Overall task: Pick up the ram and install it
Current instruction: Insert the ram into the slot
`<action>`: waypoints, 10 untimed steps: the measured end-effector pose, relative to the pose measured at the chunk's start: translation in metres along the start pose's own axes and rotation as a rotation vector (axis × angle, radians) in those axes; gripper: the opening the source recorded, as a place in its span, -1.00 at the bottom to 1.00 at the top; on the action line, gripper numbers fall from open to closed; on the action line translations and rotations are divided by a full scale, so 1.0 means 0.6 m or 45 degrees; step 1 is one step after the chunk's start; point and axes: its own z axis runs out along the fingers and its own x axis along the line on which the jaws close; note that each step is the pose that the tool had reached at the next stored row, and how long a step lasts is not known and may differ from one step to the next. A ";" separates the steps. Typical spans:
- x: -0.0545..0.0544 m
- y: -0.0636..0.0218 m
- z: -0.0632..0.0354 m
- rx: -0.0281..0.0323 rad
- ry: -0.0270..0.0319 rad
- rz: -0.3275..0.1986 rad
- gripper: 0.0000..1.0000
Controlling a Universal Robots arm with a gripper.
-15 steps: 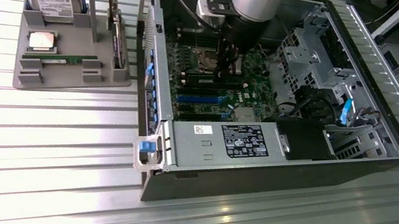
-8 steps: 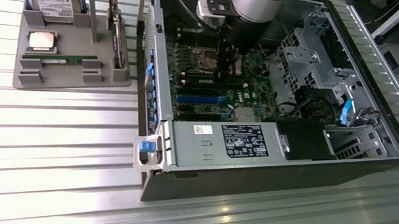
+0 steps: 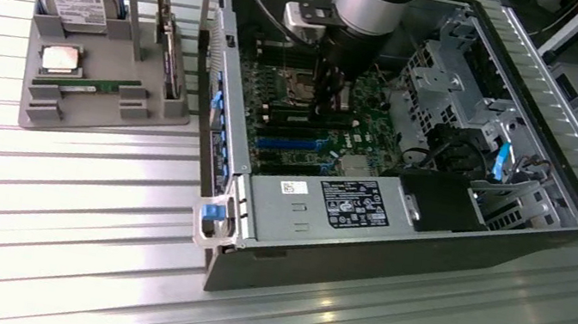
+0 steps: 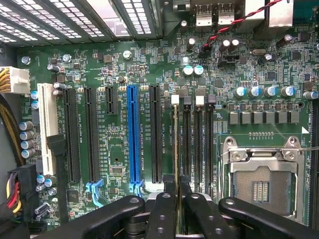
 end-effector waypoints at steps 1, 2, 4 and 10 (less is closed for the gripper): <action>0.000 0.000 0.000 0.0000 0.0000 0.000 -0.73; 0.000 0.000 0.000 0.0000 0.0001 0.000 -0.70; 0.000 0.000 0.000 0.0003 0.0010 0.000 -0.58; 0.002 -0.009 -0.054 -0.0017 0.0141 -0.001 -0.74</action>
